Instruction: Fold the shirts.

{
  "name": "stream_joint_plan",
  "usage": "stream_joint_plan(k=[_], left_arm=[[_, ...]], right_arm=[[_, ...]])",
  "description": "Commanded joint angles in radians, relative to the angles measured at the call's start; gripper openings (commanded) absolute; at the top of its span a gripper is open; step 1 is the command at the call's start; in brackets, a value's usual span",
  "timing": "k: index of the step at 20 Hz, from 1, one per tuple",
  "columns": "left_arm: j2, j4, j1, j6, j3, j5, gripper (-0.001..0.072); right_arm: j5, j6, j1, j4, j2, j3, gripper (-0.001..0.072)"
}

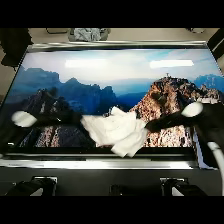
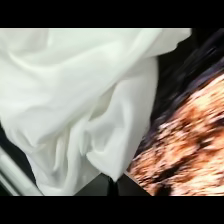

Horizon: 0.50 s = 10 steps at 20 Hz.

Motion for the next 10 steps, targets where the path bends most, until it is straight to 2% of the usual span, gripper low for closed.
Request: stream_joint_plan(k=[1,5,7,10], left_arm=[[0.127,0.066,0.163,0.002,0.291,0.002,0.0025],[0.208,0.066,0.324,0.003,0.555,0.002,0.0025],[0.245,0.066,0.378,0.002,0.61,0.002,0.0025],[0.294,0.066,0.392,-0.004,0.612,-0.002,0.0026]], right_arm=[[-0.01,-0.043,-0.127,-0.087,0.16,0.304,0.0045],[-0.054,-0.041,-0.174,-0.241,0.28,0.56,0.0045],[-0.045,-0.007,-0.174,-0.32,0.321,0.597,0.0045],[0.039,-0.002,-0.174,-0.316,0.354,0.597,0.0045]])
